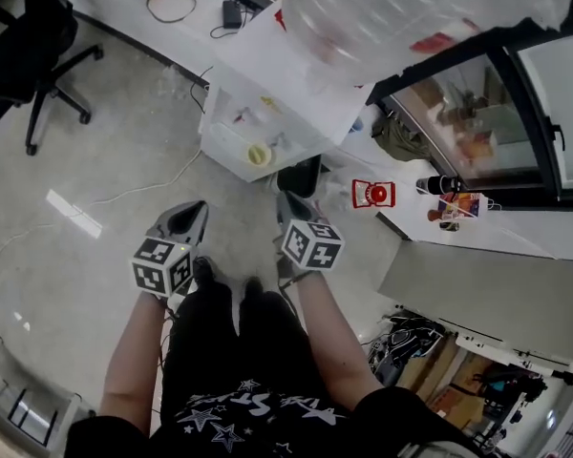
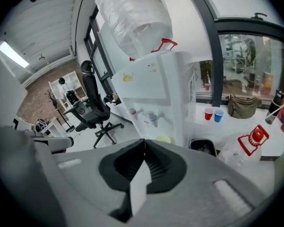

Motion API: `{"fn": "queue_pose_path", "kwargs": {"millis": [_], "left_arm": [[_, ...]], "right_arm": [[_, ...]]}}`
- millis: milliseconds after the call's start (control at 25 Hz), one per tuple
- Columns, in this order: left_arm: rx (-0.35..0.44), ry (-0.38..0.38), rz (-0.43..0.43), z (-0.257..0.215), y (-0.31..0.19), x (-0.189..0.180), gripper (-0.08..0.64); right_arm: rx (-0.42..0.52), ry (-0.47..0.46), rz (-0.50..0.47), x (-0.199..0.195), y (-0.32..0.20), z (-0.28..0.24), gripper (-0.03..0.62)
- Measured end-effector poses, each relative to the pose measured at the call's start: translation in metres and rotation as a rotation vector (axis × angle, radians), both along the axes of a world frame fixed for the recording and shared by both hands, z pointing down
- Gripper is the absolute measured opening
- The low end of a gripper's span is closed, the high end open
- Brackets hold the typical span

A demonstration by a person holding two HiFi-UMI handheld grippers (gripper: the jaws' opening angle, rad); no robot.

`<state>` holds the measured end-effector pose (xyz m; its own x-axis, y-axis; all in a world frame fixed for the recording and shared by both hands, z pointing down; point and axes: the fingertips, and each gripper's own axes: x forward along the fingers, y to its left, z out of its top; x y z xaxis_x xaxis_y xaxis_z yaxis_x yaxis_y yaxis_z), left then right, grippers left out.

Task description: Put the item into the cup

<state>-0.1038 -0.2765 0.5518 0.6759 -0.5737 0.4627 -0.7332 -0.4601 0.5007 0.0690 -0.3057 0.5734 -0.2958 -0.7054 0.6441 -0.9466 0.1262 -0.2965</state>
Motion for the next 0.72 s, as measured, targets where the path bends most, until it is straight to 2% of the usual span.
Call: {"fn": "queue_pose_path", "kwargs": {"millis": [400,560,720], "left_arm": [[0.040,-0.031,-0.038,-0.049,0.031,0.012,0.005],[0.046,-0.060,-0.043,-0.057,0.062,0.027,0.005],[0.069,-0.058,-0.088,-0.072,0.096,0.041,0.005]], "right_arm": [[0.037,-0.055,-0.137,-0.008,0.040,-0.051,0.000],[0.046,-0.095,-0.163,0.001,0.063,-0.058,0.000],[0.072,-0.128,-0.188,0.014,0.087,-0.072,0.000]]}}
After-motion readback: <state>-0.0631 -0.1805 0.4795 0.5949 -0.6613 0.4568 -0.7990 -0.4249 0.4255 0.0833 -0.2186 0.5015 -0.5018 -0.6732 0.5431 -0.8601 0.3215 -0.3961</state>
